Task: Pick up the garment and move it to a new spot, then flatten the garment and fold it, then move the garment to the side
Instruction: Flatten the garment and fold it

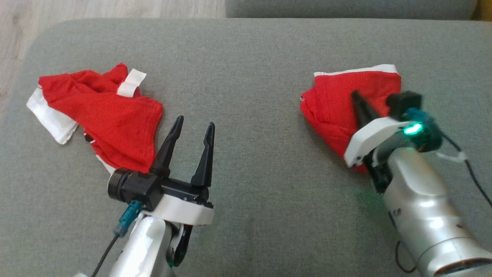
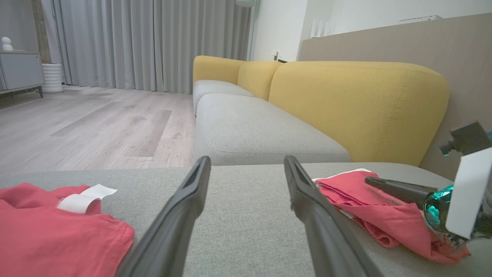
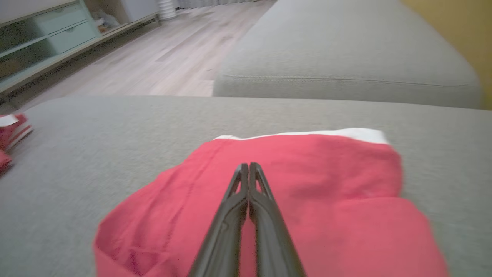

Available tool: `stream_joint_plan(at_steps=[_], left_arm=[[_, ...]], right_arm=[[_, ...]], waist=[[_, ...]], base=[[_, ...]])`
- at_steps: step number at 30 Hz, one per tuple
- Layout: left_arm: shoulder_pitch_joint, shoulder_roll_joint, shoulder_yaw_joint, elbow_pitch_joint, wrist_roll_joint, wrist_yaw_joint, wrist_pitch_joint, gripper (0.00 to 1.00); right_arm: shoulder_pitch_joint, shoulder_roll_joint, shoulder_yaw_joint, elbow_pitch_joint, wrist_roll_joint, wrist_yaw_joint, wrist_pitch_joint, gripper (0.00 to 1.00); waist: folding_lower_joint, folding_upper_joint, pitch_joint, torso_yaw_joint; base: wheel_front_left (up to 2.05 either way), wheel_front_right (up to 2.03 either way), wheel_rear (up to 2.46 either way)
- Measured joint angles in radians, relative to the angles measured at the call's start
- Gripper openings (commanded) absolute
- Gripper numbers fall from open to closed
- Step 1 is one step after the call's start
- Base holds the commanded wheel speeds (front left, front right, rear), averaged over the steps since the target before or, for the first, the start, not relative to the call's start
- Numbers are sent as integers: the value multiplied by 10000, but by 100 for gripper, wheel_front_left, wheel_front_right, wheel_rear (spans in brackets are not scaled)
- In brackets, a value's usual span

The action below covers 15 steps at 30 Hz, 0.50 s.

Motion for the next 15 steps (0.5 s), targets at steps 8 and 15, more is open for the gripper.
stream_joint_plan(at_steps=[8,15], left_arm=[[334,2,13,2,-4,2,0,100],[613,2,117,12,2,75,0,100]], right_arm=[[547,19,2527,339,1049,0,888,0],[881,31,3668,105,1969,0,1246,0]], waist=[[0,0,-367,72],[0,0,-636,-97]], base=[[0,0,0],[0,0,0]])
